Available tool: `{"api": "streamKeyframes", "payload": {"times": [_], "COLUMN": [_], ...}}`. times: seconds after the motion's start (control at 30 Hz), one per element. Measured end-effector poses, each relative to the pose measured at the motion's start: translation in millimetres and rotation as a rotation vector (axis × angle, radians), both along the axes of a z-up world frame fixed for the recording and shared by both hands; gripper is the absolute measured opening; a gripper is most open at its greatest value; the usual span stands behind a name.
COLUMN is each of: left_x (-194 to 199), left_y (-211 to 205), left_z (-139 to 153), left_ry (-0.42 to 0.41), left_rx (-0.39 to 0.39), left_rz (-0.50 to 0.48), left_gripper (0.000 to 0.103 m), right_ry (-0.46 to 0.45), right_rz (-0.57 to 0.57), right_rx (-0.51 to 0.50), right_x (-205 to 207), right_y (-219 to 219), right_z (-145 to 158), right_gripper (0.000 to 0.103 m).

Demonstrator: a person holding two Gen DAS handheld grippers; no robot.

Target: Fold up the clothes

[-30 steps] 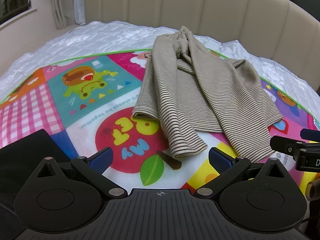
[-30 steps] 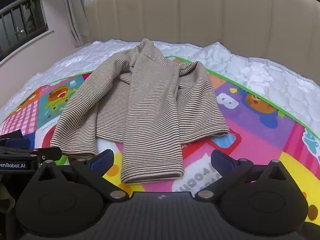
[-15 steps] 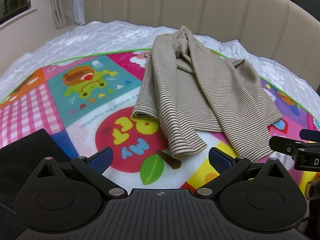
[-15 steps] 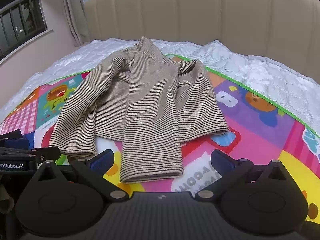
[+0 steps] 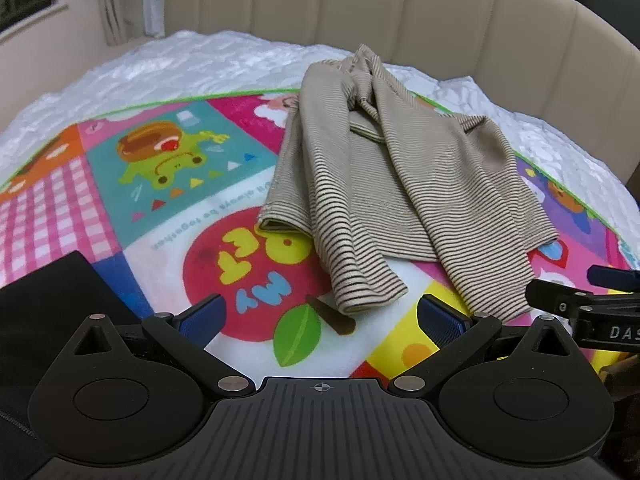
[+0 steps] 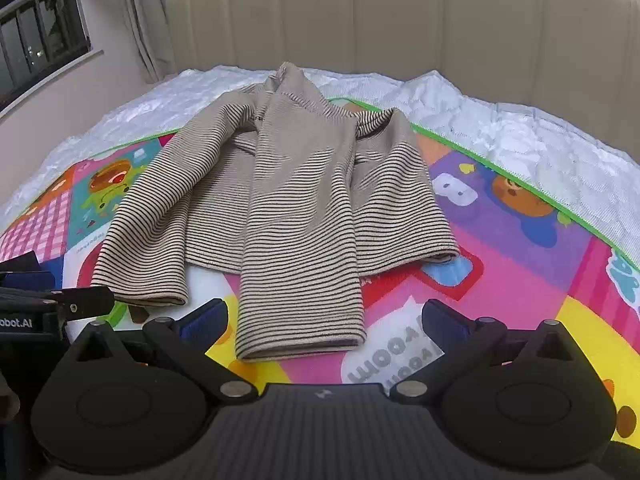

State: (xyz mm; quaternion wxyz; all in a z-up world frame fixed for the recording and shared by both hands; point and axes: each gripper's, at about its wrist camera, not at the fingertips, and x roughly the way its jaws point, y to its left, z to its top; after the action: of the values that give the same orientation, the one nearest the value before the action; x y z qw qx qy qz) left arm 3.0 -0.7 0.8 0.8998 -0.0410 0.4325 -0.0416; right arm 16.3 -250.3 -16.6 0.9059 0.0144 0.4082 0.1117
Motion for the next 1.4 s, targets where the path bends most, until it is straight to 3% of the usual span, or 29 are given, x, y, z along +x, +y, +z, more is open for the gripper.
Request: {"api": "streamKeyframes", "payload": {"times": [0.1,0.27,0.37,0.47,0.53,0.67,0.8,0.83,0.93,1.0,1.07,1.13,1.2,1.3,1.33,1.4], "left_x": [6.8,33.2,57.3,86.5,113.4,162.8,191.1,196.6,209.9,214.5,216.4,215.8,210.6,205.6,204.6,202.7], "left_y": [3.3,13.3,16.5,16.0,13.8,13.2,18.7,21.3,29.3,34.9,38.3,37.3,32.5,25.6,24.1,21.1], "left_z": [2.9,13.7,31.6,42.5,36.9,11.9,-12.8,-18.5,-32.5,-37.6,-40.4,-44.8,-46.6,-46.3,-46.6,-47.3], "left_ry": [0.029,0.086,0.018,-0.052,-0.070,0.000,0.076,0.100,0.147,0.147,0.144,0.151,0.154,0.156,0.159,0.166], "left_rx": [-0.042,-0.196,-0.225,-0.192,-0.125,-0.090,-0.112,-0.122,-0.128,-0.132,-0.156,-0.175,-0.144,-0.101,-0.092,-0.075], "left_rz": [-0.038,-0.103,-0.112,-0.118,-0.101,-0.099,-0.122,-0.123,-0.127,-0.128,-0.136,-0.152,-0.168,-0.187,-0.188,-0.190], "left_gripper": [0.103,0.103,0.103,0.103,0.103,0.103,0.103,0.100,0.072,0.074,0.083,0.084,0.084,0.080,0.080,0.080], "right_ry": [0.031,0.030,0.010,0.006,0.000,-0.002,0.026,0.034,0.048,0.057,0.076,0.099,0.068,-0.141,-0.166,-0.115], "right_rz": [-0.010,-0.015,-0.017,-0.028,-0.038,-0.047,-0.049,-0.048,-0.041,-0.036,-0.022,-0.004,0.015,0.014,-0.003,-0.045], "right_rx": [0.023,0.000,-0.024,0.001,0.020,0.053,0.065,0.065,0.065,0.065,0.045,0.020,0.026,-0.076,-0.096,-0.059], "right_x": [8.1,31.3,52.3,78.1,97.0,132.2,162.0,164.5,166.0,167.0,169.5,173.1,173.0,164.6,169.0,190.2], "right_y": [-3.7,-6.1,-4.1,-2.9,-1.1,2.4,5.4,5.3,4.1,3.3,5.4,8.3,7.1,6.3,3.5,-7.8], "right_z": [-1.3,-2.5,-1.6,-1.2,-2.3,-7.2,-22.7,-27.9,-42.9,-52.9,-55.0,-53.8,-38.5,-8.4,-5.3,-13.6], "right_gripper": [0.103,0.103,0.103,0.103,0.103,0.103,0.103,0.103,0.103,0.103,0.103,0.103,0.103,0.103,0.103,0.087]}}
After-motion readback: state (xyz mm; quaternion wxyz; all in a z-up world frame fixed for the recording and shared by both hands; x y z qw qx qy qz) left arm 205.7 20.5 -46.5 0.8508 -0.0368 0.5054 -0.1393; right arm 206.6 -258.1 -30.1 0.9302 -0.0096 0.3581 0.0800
